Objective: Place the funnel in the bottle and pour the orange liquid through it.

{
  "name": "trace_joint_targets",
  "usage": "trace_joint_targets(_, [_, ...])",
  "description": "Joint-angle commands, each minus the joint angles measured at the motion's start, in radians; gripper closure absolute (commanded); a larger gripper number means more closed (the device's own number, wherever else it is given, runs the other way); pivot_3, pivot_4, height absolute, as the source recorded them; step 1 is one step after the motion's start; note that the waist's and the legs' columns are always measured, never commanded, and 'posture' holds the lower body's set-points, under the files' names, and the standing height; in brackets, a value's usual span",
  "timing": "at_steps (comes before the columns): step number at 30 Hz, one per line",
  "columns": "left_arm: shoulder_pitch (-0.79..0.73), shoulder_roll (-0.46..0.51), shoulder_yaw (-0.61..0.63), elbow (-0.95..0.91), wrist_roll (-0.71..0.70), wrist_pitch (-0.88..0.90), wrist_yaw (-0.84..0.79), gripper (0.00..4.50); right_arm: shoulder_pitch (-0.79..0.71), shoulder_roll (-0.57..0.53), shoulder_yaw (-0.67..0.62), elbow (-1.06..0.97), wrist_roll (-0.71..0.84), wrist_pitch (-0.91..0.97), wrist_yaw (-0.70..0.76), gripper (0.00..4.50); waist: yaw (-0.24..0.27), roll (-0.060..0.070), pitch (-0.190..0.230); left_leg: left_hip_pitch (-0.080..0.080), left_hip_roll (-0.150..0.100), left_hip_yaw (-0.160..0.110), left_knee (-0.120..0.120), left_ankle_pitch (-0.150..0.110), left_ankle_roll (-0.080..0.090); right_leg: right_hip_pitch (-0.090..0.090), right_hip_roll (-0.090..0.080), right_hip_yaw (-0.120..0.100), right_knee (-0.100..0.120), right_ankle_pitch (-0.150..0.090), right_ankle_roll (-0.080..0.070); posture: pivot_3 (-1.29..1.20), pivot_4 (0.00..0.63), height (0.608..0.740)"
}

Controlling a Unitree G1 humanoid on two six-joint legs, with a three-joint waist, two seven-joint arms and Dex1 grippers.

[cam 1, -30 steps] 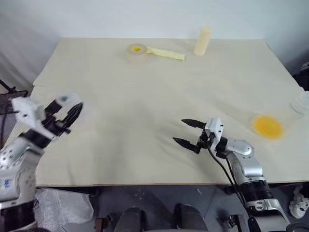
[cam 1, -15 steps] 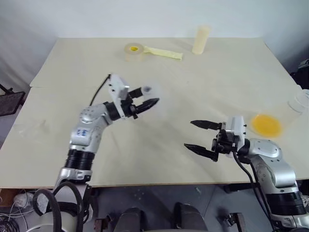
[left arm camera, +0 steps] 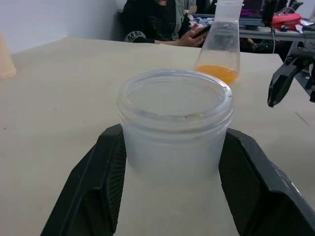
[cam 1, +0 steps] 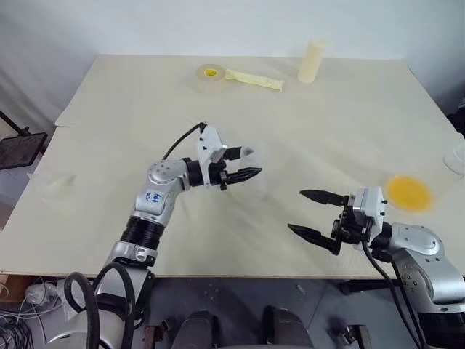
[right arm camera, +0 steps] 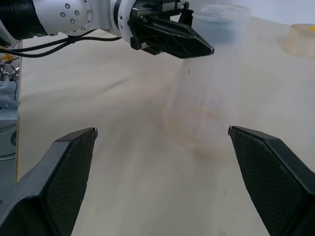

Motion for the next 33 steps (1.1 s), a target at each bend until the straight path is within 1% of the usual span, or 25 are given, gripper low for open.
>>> trace_joint_targets(1, [0.014,-0.003,-0.009,-0.042,0.001,0.010,-0.026,1.09,-0.003,0.001,-0.013,-0.038,0.006,-0.016,-0.010,0.00,0.000,0.000,0.000,0.000,0.000,0.000,0.000,0.000,0.000,0.000,0.000,0.000,0.000,0.000,0.000,0.00,0.150,0.740])
trace_joint_targets(4, [0.025,0.002,-0.004,-0.066,0.001,0.024,-0.023,0.18,-0.005,0.000,-0.011,-0.037,0.006,-0.020,-0.011,0.00,-0.001,0.000,0.000,0.000,0.000,0.000,0.000,0.000,0.000,0.000,0.000,0.000,0.000,0.000,0.000,0.00,0.150,0.740])
trace_joint_targets(5, [0.027,0.004,-0.001,-0.077,-0.003,0.038,-0.022,0.07,-0.005,0.000,-0.010,-0.035,0.005,-0.021,-0.011,0.00,-0.001,0.000,0.000,0.000,0.000,0.000,0.000,0.000,0.000,0.000,0.000,0.000,0.000,0.000,0.000,0.00,0.150,0.740])
trace_joint_targets(13, [0.050,0.048,0.022,-0.186,-0.021,0.130,-0.016,0.07,-0.014,-0.007,-0.011,-0.012,0.004,-0.035,0.008,0.00,-0.001,0.000,0.000,0.000,0.000,0.000,0.000,0.000,0.000,0.000,0.000,0.000,0.000,0.000,0.000,0.00,0.150,0.740])
trace_joint_targets(18, [0.067,0.120,0.072,-0.265,-0.013,0.201,0.032,0.07,-0.020,-0.016,-0.017,0.000,0.006,-0.038,0.023,0.00,-0.002,0.000,0.000,0.000,0.000,-0.001,0.000,0.000,0.000,0.000,0.000,0.000,0.000,0.000,0.000,0.00,0.150,0.740])
trace_joint_targets(21, [0.077,0.171,0.133,-0.319,-0.058,0.271,0.046,0.07,-0.025,-0.024,-0.022,0.008,0.008,-0.034,0.033,0.00,-0.003,0.000,0.000,0.000,0.001,-0.001,0.000,0.000,0.000,0.000,0.000,0.000,0.000,0.000,0.000,0.00,0.150,0.740])
trace_joint_targets(24, [0.084,0.209,0.168,-0.339,-0.075,0.296,0.047,0.07,-0.030,-0.033,-0.018,0.018,0.006,-0.033,0.044,0.00,-0.001,0.000,0.000,0.000,0.001,-0.002,0.000,0.000,0.000,0.000,0.000,0.000,0.000,0.000,0.000,0.00,0.150,0.740])
trace_joint_targets(25, [0.090,0.232,0.192,-0.354,-0.081,0.305,0.052,0.07,-0.038,-0.035,-0.017,0.024,0.007,-0.032,0.048,0.00,-0.001,0.000,0.000,0.000,0.001,-0.002,0.000,0.000,0.000,0.000,0.000,0.000,0.000,0.000,0.000,0.00,0.150,0.740])
trace_joint_targets(27, [0.131,0.302,0.279,-0.411,-0.105,0.343,0.075,0.07,-0.061,-0.039,-0.012,0.043,0.009,-0.026,0.059,0.00,-0.005,0.000,0.000,0.000,0.000,-0.002,0.000,0.000,0.000,0.000,0.000,0.001,0.000,0.000,0.000,0.00,0.150,0.740])
trace_joint_targets(29, [0.262,0.372,0.415,-0.525,-0.136,0.376,0.106,0.07,-0.085,-0.037,-0.006,0.070,0.013,-0.021,0.072,0.00,-0.019,0.000,0.000,0.001,0.002,-0.001,-0.001,0.000,0.000,0.000,0.000,0.001,0.000,0.000,0.000,0.00,0.150,0.740])
trace_joint_targets(30, [0.318,0.392,0.462,-0.568,-0.148,0.388,0.120,0.07,-0.091,-0.035,-0.004,0.080,0.015,-0.020,0.077,0.00,-0.031,0.000,0.000,0.001,0.003,-0.002,-0.002,0.000,-0.001,-0.001,0.001,0.000,0.000,0.000,0.000,0.00,0.150,0.740])
trace_joint_targets(33, [0.517,0.406,0.616,-0.672,-0.161,0.381,0.167,0.07,-0.107,-0.031,0.015,0.110,0.014,-0.012,0.100,0.00,-0.032,0.000,0.000,0.002,0.007,-0.003,-0.004,-0.001,-0.002,-0.002,0.001,0.000,0.001,0.000,0.000,0.00,0.150,0.740])
